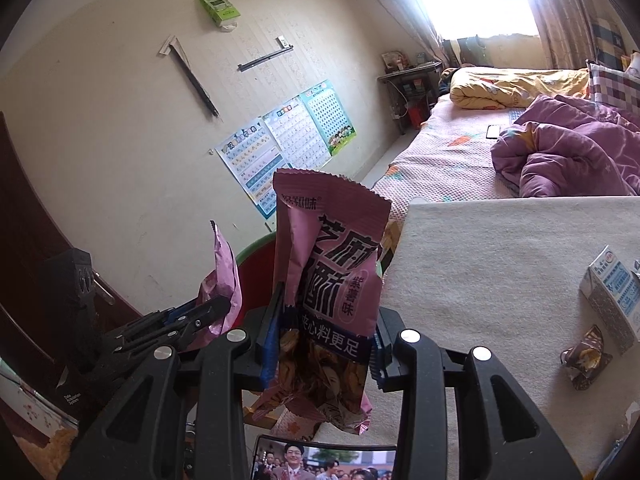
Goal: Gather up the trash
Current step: 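Carry both pink bags over the bin and open both tools to drop them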
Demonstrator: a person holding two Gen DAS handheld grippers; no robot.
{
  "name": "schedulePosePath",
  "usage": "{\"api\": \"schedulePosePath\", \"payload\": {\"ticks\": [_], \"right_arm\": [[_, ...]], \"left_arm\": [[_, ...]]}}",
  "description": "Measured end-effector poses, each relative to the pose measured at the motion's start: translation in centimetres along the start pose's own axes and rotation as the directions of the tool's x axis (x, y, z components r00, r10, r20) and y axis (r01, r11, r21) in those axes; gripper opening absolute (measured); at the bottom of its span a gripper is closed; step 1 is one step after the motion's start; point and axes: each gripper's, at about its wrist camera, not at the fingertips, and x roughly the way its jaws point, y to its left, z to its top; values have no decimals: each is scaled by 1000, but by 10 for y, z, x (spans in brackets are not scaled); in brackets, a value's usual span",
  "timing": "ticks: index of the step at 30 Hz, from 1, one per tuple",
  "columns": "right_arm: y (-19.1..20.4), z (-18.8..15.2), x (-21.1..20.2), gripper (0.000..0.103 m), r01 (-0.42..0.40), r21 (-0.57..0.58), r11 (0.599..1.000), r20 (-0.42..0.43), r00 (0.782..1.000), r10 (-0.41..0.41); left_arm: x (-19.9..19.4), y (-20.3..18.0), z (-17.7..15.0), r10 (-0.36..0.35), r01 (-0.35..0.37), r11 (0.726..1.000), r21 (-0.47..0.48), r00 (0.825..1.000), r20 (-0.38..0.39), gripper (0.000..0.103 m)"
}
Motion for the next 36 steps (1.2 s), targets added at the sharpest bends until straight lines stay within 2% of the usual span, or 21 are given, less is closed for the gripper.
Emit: {"api": "schedulePosePath", "payload": {"ticks": [12, 22, 36], "right_arm": [[10, 8, 20, 36, -26, -16, 1000, -11, 1000, 26], [28, 23, 46, 36, -49, -100, 994, -24, 999, 46], [44, 27, 62, 37, -41, -145, 989, -31, 999, 37]], "left_arm": [[10, 20, 2, 49, -49, 999, -14, 999, -17, 24], [17, 35, -6, 63, -65, 997, -46, 997, -47, 24], [35, 41, -7, 85, -87, 996, -21, 993, -76, 24]]}}
